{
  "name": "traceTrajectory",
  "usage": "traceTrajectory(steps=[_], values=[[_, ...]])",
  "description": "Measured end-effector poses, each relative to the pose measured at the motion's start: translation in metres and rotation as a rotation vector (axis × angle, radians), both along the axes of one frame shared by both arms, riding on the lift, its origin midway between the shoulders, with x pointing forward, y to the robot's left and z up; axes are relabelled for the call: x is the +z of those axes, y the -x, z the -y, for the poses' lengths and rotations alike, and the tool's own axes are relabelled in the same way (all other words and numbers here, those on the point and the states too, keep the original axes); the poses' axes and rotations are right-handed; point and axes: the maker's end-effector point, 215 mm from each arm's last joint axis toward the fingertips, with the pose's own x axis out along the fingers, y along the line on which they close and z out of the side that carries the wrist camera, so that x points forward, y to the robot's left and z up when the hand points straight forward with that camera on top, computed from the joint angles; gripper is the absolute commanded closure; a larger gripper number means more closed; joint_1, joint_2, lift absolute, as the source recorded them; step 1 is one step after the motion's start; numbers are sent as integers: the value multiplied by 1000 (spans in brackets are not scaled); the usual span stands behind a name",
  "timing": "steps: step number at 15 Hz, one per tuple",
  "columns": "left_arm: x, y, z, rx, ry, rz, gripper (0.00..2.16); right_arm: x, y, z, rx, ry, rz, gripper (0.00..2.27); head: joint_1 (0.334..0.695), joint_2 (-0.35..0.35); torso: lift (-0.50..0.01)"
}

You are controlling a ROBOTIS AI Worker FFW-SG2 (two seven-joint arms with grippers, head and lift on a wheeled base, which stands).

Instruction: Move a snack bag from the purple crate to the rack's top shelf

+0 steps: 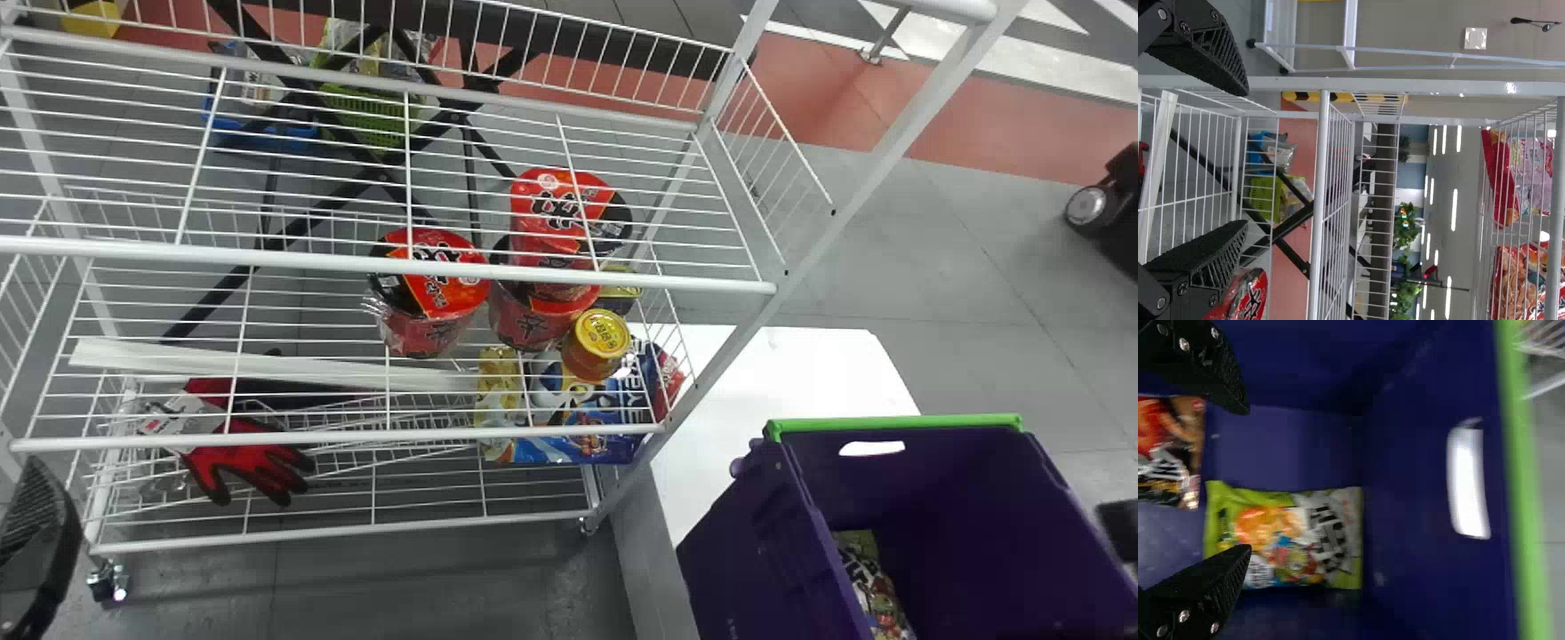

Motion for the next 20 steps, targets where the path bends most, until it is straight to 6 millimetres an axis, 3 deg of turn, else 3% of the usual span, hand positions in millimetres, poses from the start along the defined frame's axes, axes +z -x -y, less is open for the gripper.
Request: traceTrajectory(steps=[2, 4, 9, 14, 20], values=[[-5, -1, 0, 0, 0, -6, 137, -34, 31, -6, 11, -26, -98, 93, 695, -350, -453], [-7, -2, 0, -1, 1, -9, 137, -52, 52, -9, 14, -40, -158, 93, 695, -350, -453], [-13, -3, -6, 5, 0, -13, 137, -78, 100, -12, 63, -12, -315, 90, 695, -350, -453], [-18, -9, -18, 14, 13, -7, 137, -110, 158, -36, 153, -16, -465, 93, 695, -350, -453], [-35, -20, -34, 2, 45, -11, 137, -135, 193, -34, 116, 26, -449, 184, 695, -350, -453]])
